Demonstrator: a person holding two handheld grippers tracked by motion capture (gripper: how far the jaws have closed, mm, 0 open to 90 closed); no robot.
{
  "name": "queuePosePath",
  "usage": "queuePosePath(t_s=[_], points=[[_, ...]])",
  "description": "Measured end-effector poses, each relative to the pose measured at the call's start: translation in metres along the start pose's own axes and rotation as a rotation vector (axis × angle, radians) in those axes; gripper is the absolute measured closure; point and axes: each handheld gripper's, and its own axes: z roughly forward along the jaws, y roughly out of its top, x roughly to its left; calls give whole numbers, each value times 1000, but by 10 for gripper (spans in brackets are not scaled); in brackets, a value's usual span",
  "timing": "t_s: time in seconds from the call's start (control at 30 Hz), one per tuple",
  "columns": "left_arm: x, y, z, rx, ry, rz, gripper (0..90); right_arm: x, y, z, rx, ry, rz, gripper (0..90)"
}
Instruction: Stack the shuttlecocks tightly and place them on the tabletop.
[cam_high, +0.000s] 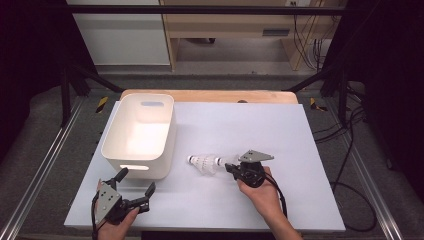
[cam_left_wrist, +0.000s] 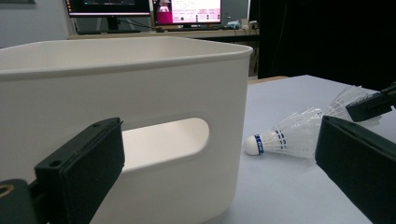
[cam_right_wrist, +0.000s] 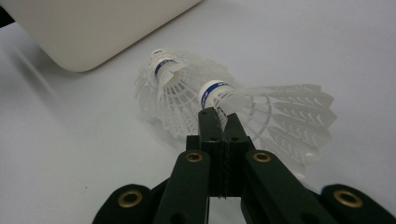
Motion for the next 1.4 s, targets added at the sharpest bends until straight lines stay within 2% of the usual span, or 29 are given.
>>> queuePosePath(t_s=[0.17,0.43,0.87,1.2,1.4], points=[[0,0,0,0,0,0,15,4,2,5,-2,20,14,900],[0,0,0,0,-2,0,15,6,2,12,3,33,5,900],[0,0,0,-1,-3,-5,15,10,3,36,5,73,9,900],[0,-1,1,1,-4,-6,15,9,5,41,5,90,26,900],[0,-1,1,0,-3,-10,15,10,6,44,16,87,7,900]])
